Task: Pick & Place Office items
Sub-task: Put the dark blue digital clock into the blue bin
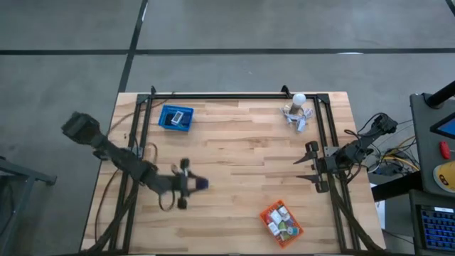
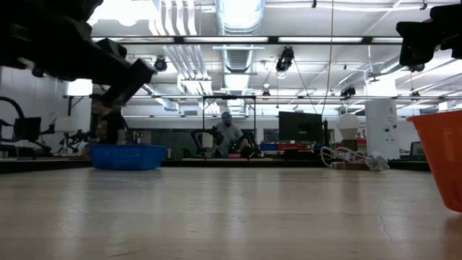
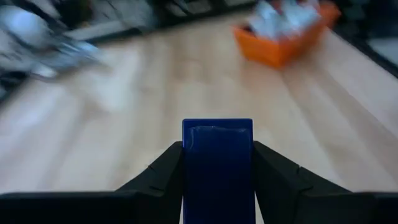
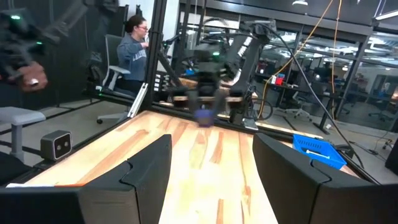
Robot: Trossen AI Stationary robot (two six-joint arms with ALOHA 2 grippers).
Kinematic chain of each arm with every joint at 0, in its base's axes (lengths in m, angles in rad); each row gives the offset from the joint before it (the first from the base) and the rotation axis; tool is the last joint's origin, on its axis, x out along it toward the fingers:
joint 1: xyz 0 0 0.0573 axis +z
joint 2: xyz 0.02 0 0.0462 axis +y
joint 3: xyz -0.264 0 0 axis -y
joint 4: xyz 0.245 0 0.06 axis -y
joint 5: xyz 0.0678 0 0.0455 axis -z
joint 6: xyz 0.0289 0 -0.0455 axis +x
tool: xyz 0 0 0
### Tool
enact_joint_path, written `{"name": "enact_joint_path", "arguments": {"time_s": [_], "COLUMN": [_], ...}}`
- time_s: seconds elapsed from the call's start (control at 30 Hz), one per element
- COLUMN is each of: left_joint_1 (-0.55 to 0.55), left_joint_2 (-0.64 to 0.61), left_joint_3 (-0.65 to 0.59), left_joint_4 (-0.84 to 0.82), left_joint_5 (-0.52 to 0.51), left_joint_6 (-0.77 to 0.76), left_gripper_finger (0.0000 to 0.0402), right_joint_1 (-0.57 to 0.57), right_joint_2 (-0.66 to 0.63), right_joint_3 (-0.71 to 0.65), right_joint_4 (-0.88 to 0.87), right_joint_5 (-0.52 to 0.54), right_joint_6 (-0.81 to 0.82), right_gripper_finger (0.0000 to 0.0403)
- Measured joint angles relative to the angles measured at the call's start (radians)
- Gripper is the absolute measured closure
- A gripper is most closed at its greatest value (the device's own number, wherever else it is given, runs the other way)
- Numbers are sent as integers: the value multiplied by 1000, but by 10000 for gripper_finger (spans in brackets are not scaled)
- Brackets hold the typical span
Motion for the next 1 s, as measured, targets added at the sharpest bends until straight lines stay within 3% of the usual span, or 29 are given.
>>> {"name": "enact_joint_path", "arguments": {"time_s": [0.13, 0.33, 0.6, 1.0], "left_joint_1": [75, 225, 536, 1109], "left_joint_2": [-174, -411, -601, -598], "left_joint_3": [-163, -312, -341, -306], "left_joint_4": [171, 223, 197, 68], "left_joint_5": [-32, 1, 361, 795], "left_joint_6": [84, 168, 214, 189], "left_gripper_finger": [256, 256, 256, 256], "right_joint_1": [0, 0, 0, 0], "right_joint_2": [0, -1, -1, -1], "right_joint_3": [0, 0, 0, -1], "right_joint_4": [1, 4, 8, 7], "right_joint_5": [0, 0, -1, -1], "right_joint_6": [-1, -1, -9, -9], "right_gripper_finger": [184, 184, 184, 184]}}
